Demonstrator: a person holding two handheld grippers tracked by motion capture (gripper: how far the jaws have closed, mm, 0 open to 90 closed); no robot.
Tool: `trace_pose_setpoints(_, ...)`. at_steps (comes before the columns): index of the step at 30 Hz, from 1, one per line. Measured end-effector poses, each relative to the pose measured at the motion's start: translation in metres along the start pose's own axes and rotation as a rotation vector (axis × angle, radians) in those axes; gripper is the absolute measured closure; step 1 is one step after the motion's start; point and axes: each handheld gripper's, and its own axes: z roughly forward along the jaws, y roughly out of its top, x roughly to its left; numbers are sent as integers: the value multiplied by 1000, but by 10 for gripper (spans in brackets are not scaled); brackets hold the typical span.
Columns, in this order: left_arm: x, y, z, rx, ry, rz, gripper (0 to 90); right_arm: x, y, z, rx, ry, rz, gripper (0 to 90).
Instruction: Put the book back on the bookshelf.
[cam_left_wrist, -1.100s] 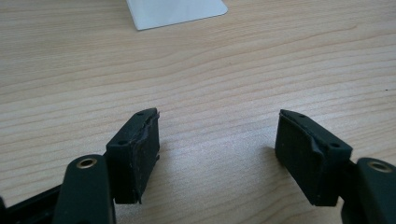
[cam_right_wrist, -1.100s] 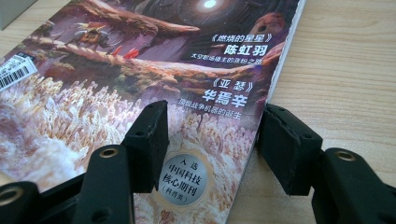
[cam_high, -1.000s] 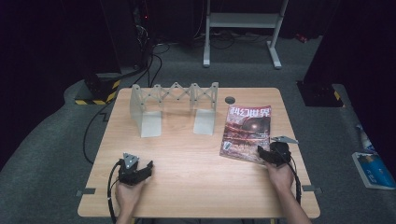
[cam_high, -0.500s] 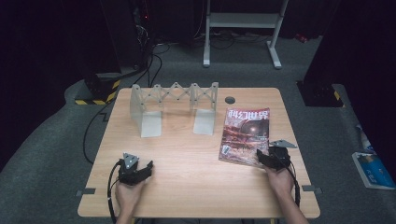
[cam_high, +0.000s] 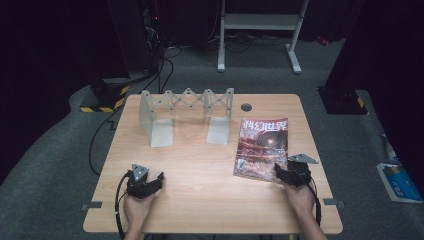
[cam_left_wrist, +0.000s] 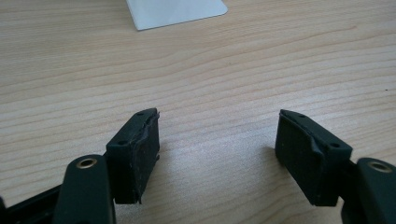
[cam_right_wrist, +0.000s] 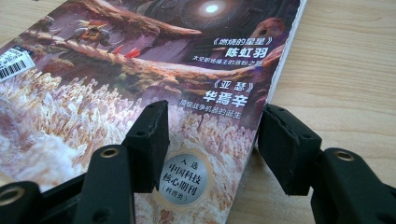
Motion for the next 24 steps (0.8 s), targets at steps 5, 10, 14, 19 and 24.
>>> trace_pose_setpoints(5,0,0,0,0,-1,0,307,3,-2,-3,-2,-4,-7,437)
trace_pose_setpoints(10,0,0,0,1,-2,-2,307,4,-4,-5,4,-5,-14,437)
trace_pose_setpoints(14,0,0,-1,2,-5,-3,307,6,-4,-7,14,-7,-25,437)
trace_pose_setpoints(19,0,0,-1,1,-6,2,321,7,-5,-9,19,-6,-30,437)
trace_pose_setpoints(24,1,0,-1,1,-11,-3,322,8,-8,-13,22,1,-30,437)
